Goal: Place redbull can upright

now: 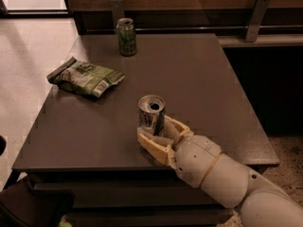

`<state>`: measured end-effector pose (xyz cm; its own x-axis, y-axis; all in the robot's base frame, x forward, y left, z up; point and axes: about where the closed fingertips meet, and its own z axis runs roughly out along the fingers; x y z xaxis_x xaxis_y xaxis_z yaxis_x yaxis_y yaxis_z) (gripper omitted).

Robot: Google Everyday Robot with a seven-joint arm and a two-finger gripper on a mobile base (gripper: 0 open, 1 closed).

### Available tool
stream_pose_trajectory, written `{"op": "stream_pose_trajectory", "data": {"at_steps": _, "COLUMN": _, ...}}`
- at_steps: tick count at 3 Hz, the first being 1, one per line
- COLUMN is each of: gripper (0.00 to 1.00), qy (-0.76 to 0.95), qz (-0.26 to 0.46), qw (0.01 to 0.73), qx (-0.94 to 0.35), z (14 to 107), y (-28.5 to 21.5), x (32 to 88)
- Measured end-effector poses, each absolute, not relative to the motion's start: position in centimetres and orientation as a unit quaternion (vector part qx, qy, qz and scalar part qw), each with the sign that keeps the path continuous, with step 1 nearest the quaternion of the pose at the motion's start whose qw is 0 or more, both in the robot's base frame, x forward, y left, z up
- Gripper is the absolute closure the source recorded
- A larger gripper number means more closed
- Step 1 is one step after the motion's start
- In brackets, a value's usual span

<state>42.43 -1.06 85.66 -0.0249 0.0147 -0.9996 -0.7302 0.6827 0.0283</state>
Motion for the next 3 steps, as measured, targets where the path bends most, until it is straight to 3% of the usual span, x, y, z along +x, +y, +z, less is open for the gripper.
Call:
{"op": "stream_pose_trajectory", "data": {"at_steps": 2, "gripper": 0.15, "qy": 0.655, "qz": 0.29, "qw": 0.643, "qx": -0.273, "z": 85.65, "y": -1.07, "x": 42.43}}
{"op": "stream_pose_trajectory", "data": {"at_steps": 3, "gripper": 0.0, "qy": 0.656, "qz": 0.289, "qw": 0.642, "qx": -0.273, "z": 85.53, "y": -1.18, "x": 42.43}}
